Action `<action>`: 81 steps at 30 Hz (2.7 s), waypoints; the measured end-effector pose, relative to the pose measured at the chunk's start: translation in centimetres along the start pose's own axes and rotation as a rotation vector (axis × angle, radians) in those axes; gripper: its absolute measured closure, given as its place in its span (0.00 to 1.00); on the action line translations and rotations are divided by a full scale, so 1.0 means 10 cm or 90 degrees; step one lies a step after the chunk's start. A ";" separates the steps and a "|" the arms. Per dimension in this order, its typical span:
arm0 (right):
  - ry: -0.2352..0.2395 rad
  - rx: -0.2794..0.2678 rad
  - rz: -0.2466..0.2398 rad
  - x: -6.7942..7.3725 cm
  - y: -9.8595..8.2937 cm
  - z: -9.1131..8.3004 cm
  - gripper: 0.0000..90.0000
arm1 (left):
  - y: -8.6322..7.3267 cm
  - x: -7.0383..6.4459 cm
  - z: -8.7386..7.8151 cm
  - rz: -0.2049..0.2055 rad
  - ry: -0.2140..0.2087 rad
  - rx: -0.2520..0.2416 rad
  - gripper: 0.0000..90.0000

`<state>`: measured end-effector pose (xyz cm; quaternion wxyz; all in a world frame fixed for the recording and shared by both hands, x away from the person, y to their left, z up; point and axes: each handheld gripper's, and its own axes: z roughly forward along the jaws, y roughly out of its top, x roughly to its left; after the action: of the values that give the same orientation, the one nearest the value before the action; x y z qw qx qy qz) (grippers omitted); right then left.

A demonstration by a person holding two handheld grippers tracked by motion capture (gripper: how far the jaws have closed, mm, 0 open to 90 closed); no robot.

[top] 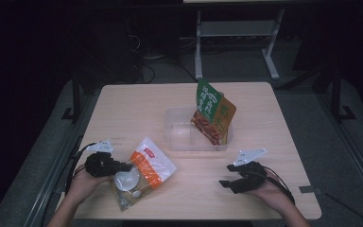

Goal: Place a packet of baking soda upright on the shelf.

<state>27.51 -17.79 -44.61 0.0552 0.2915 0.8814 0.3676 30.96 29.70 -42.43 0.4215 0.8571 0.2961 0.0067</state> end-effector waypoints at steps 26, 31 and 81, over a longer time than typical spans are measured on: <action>0.093 -0.121 0.000 0.03 0.35 -0.10 0.29 | 0.73 -0.51 0.27 0.079 -0.022 -0.122 1.00; 0.099 -0.149 0.000 0.02 0.43 -0.13 0.29 | 0.89 -0.58 0.34 0.098 -0.034 -0.132 1.00; 0.190 -0.225 -0.129 0.15 1.37 -0.27 1.00 | 0.75 -0.44 0.25 0.074 0.059 -0.148 0.53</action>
<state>31.91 -10.96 -33.13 0.0110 0.1296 0.8264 0.5479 31.73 22.07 -37.55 0.5028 0.8169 0.2623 0.1050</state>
